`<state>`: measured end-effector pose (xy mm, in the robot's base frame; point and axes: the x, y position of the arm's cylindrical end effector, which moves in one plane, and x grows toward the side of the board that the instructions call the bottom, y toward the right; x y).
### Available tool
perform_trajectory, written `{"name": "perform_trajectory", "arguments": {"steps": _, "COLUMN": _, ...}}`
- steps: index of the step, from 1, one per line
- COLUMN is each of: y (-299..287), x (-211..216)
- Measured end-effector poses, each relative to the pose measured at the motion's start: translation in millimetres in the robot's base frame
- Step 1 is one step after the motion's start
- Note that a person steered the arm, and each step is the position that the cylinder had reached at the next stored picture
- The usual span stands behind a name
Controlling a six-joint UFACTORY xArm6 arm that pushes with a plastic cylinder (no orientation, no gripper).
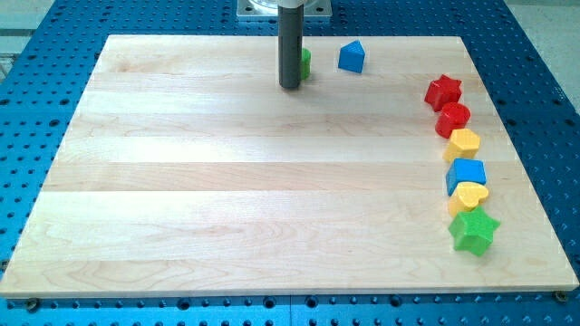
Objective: Push the red star left to the green circle
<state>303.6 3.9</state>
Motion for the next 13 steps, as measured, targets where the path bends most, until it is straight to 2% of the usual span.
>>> {"name": "perform_trajectory", "arguments": {"steps": 3, "y": 3.5, "x": 5.1}}
{"name": "perform_trajectory", "arguments": {"steps": 4, "y": 84.3, "x": 37.0}}
{"name": "perform_trajectory", "arguments": {"steps": 5, "y": 145.7, "x": 28.0}}
{"name": "perform_trajectory", "arguments": {"steps": 6, "y": 189.0, "x": -19.1}}
{"name": "perform_trajectory", "arguments": {"steps": 7, "y": 263.1, "x": -21.6}}
{"name": "perform_trajectory", "arguments": {"steps": 8, "y": 291.4, "x": 4.6}}
{"name": "perform_trajectory", "arguments": {"steps": 9, "y": 243.1, "x": 41.8}}
{"name": "perform_trajectory", "arguments": {"steps": 10, "y": 215.4, "x": 46.5}}
{"name": "perform_trajectory", "arguments": {"steps": 13, "y": 205.6, "x": 54.4}}
